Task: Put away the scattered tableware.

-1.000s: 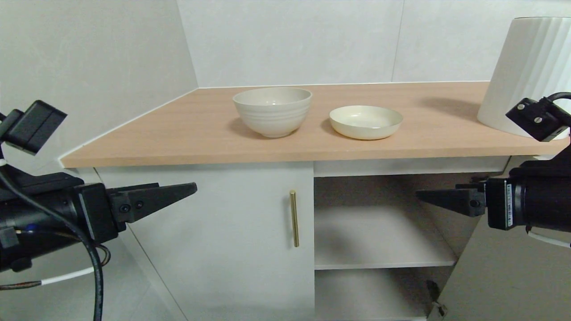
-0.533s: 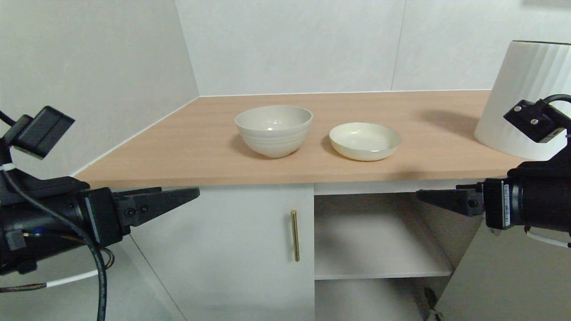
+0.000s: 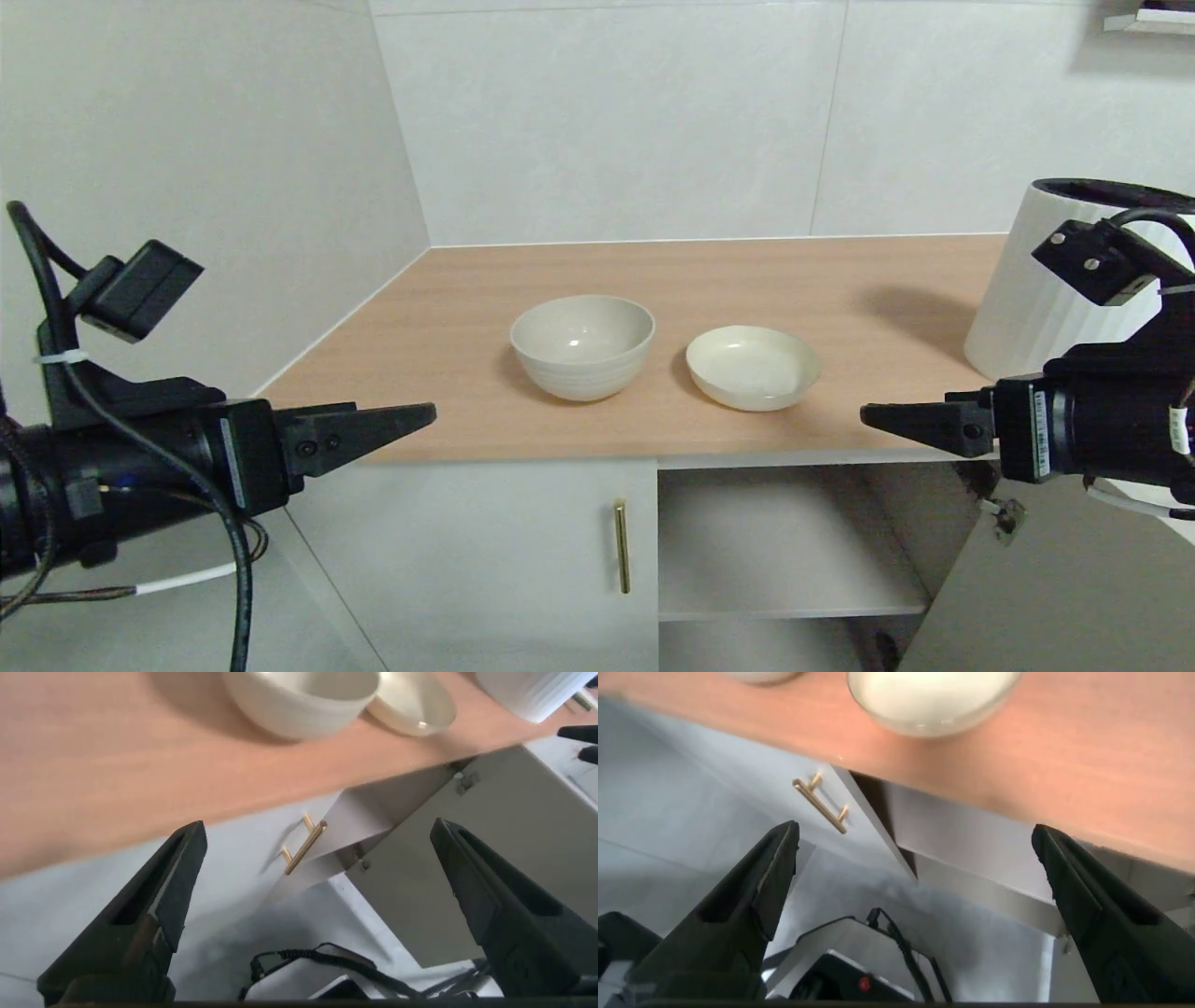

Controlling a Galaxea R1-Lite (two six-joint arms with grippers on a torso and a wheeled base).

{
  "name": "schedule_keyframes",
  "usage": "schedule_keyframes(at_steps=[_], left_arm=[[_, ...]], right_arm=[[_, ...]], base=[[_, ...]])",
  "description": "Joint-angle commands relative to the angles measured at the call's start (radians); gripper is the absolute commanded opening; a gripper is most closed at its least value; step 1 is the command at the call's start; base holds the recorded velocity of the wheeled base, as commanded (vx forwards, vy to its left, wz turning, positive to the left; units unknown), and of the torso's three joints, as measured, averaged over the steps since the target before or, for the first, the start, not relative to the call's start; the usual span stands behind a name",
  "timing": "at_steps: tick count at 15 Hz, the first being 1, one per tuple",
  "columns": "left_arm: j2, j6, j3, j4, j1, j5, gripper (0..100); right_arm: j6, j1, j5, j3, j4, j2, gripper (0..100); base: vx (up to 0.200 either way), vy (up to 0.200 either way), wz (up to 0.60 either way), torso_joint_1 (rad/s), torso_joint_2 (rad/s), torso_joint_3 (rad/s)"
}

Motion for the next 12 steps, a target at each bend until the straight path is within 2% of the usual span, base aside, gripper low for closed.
schedule_keyframes(at_steps=[1,8,10,12], left_arm=[[0.033,-0.002,0.003,-0.016,0.0,0.002,100],[0.056,0.0,-0.002,-0.039,-0.003,-0.001,100],[0.065,0.0,-0.038,-0.029,-0.019,-0.001,100],[0.118,0.001,-0.117,0.006,-0.028,-0.001,100]], right_arm=[[-0.001,-0.001,0.001,0.0,0.0,0.015,100],[-0.007,-0.001,0.001,-0.002,0.0,0.031,100],[-0.007,-0.001,0.001,-0.006,0.0,0.035,100],[-0.009,-0.016,-0.001,-0.022,-0.037,0.072,100]], base=[[0.0,0.0,0.0,0.198,-0.48,-0.281],[0.0,0.0,0.0,0.222,-0.5,-0.282],[0.0,0.0,0.0,0.234,-0.53,-0.281],[0.0,0.0,0.0,0.102,-0.23,-0.124]])
